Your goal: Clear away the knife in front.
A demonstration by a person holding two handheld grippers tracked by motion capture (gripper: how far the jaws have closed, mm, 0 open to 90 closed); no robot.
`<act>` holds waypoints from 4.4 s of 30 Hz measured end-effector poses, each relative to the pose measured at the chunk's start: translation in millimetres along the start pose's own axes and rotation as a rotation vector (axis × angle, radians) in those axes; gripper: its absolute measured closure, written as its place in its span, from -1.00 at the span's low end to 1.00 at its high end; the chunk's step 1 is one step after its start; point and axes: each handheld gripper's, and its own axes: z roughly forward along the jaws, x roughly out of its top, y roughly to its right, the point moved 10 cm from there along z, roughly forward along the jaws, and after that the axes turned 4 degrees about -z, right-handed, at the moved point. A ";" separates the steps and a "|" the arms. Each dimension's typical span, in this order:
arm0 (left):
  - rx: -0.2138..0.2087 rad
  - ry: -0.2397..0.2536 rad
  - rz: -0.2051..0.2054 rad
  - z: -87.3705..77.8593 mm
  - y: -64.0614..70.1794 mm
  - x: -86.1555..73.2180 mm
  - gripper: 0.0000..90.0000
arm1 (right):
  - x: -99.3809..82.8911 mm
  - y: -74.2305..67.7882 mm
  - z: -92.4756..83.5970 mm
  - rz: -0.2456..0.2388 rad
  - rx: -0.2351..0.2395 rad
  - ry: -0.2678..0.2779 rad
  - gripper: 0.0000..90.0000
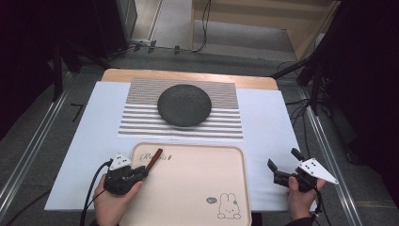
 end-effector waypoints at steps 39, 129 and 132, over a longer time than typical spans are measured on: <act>-0.043 -0.080 0.197 15.0 4.5 6.3 1.00 | -0.5 -0.8 0.8 -0.010 -0.002 -0.007 -1.00; 0.033 0.362 0.050 -72.2 -106.7 40.5 -1.00 | -0.4 -1.5 1.0 -0.013 0.005 -0.006 -1.00; 0.043 0.365 0.042 -74.1 -114.0 39.1 -1.00 | -0.3 -1.6 1.0 -0.012 0.005 -0.006 -1.00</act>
